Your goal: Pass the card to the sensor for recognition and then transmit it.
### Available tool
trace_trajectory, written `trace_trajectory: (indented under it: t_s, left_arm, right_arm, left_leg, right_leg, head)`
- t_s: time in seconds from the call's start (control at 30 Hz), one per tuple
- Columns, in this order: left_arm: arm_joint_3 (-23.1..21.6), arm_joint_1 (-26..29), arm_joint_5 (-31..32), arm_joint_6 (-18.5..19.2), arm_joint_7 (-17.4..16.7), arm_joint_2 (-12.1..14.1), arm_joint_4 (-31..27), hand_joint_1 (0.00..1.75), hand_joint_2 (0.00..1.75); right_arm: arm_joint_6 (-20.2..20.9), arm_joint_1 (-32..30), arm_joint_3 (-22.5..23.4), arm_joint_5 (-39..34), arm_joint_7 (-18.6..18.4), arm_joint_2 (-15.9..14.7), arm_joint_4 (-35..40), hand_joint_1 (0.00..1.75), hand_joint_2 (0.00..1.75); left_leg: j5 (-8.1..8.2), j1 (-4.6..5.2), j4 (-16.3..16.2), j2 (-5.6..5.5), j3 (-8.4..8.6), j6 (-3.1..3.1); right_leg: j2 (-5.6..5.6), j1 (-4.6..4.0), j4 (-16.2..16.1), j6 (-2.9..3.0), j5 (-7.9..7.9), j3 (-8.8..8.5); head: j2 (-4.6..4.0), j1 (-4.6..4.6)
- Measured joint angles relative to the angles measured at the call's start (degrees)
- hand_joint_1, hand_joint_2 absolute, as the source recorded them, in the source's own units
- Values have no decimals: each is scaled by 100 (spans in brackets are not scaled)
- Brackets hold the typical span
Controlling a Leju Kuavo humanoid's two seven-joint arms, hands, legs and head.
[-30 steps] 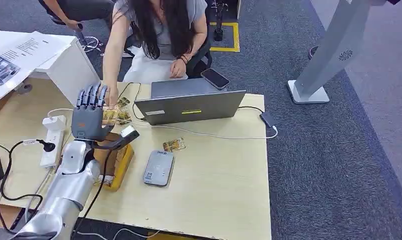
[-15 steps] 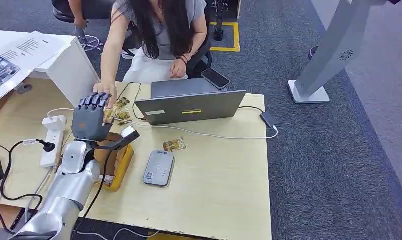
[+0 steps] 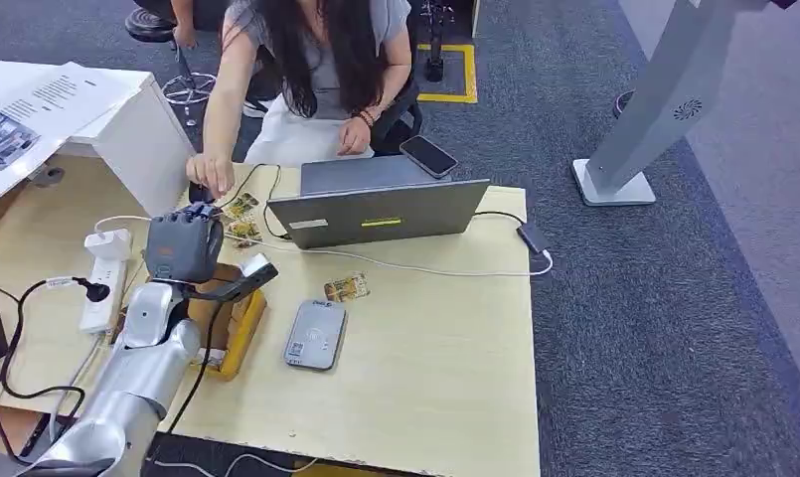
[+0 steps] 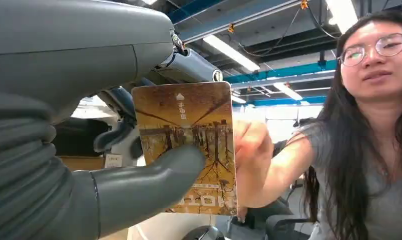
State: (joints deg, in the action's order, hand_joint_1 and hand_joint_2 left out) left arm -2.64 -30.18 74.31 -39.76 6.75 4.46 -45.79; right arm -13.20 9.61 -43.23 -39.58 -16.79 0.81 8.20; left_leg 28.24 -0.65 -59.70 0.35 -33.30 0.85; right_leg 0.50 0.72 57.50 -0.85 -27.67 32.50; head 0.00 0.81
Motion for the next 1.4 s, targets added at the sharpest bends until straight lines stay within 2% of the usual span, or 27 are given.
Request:
trace_trajectory:
  t_s: [0.4, 0.6, 0.87, 1.07, 1.33, 1.4]
  left_arm:
    - [20, -2, -61, 0, 55, 2, 37, 175, 175]
    - [39, 8, -116, -2, 315, -63, 31, 175, 175]
    - [-125, 200, -247, 9, 291, -297, -568, 175, 175]
    - [-325, 280, -334, 67, 302, -334, -867, 175, 175]
    - [-348, 297, -341, 79, 299, -337, -901, 175, 175]
    - [-498, 378, -350, 148, 280, -347, -1103, 175, 175]
  right_arm:
    - [9, 1, -22, 9, 0, 0, 0, 0, 0]
    - [0, 2, -50, -2, 2, 0, 0, 0, 0]
    - [-2, 6, -94, -66, 33, 0, 0, 0, 0]
    - [-9, 6, -103, -120, 44, 0, 0, 0, 0]
    - [-11, 6, -103, -122, 46, 0, 0, 0, 0]
    - [-18, 6, -105, -151, 59, 0, 0, 0, 0]
  left_leg:
    - [0, 0, 0, 0, 0, 0]
    - [0, 0, 0, -1, 0, 0]
    - [0, 1, -1, 0, -1, 0]
    - [0, 0, -1, -1, -1, 0]
    - [0, 0, -1, -1, -1, 0]
    - [0, 0, -1, -1, 0, 0]
  right_leg:
    - [0, 0, 0, 0, 0, 0]
    - [1, 0, 0, 0, 0, 0]
    - [0, 1, -1, 0, 0, 0]
    - [1, 0, 0, 0, 0, 1]
    - [1, 0, 0, 0, 0, 1]
    - [1, 0, 0, 0, 0, 1]
  head:
    - [0, 0]
    - [0, 0]
    - [0, -2]
    - [0, 0]
    - [0, -2]
    - [0, 0]
